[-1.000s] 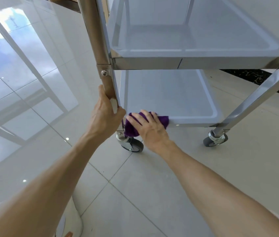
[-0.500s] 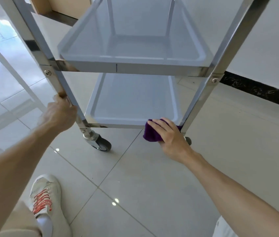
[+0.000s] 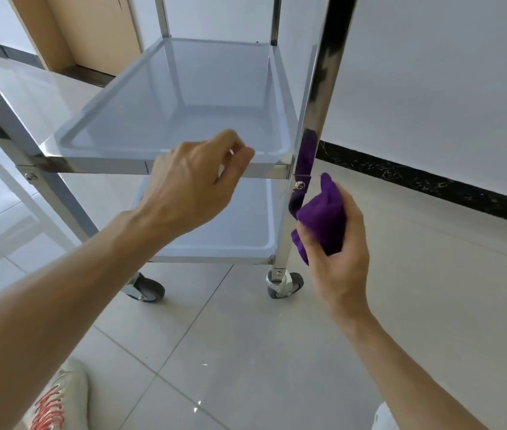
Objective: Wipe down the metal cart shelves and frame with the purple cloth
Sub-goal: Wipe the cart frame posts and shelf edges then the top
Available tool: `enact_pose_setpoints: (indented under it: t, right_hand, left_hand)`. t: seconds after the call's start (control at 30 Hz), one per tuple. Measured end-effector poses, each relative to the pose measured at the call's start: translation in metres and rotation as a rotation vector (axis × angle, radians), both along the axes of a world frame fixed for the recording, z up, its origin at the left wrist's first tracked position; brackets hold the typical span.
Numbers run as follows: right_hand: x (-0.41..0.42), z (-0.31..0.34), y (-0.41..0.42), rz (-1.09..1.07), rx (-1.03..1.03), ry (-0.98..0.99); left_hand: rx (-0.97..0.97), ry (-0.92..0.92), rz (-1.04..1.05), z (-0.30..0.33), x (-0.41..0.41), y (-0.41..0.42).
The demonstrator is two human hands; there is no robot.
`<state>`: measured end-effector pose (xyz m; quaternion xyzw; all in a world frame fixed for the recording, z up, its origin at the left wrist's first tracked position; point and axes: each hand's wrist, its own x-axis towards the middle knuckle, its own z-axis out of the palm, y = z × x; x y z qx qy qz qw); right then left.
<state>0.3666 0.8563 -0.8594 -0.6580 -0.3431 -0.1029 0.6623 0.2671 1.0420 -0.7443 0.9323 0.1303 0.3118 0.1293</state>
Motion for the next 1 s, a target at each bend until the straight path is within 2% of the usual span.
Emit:
enact_pose_setpoints:
  t: [0.1, 0.2, 0.33, 0.47, 0.53, 0.6, 0.7, 0.8, 1.0]
  right_hand:
    - [0.009, 0.016, 0.013, -0.067, 0.035, 0.126]
    - [0.008, 0.021, 0.033, -0.068, -0.004, 0.185]
    - [0.005, 0.012, 0.055, -0.160, -0.010, 0.167]
    - [0.008, -0.030, 0.069, -0.233, -0.083, 0.094]
    - [0.003, -0.068, 0.065, -0.189, -0.172, 0.192]
    - [-0.002, -0.105, 0.058, -0.107, -0.315, 0.372]
    - [-0.004, -0.130, 0.053, -0.089, -0.466, 0.563]
    - [-0.012, -0.117, 0.061, -0.085, -0.445, 0.545]
    - [-0.023, -0.039, 0.079, -0.097, -0.218, 0.330]
  left_hand:
    - [-0.246, -0.187, -0.145, 0.027, 0.030, -0.027]
    - [-0.501, -0.253, -0.233, 0.044, 0.060, -0.046]
    - [-0.651, -0.320, -0.281, 0.044, 0.087, -0.066]
    - [-0.608, -0.376, -0.264, 0.037, 0.095, -0.064]
    - [-0.583, -0.386, -0.268, 0.036, 0.092, -0.059]
    - [-0.586, -0.385, -0.269, 0.035, 0.087, -0.057]
    - [-0.603, -0.362, -0.280, 0.034, 0.079, -0.053]
    - [-0.615, -0.355, -0.295, 0.033, 0.071, -0.048]
    - [-0.631, -0.406, -0.272, 0.030, 0.064, -0.042]
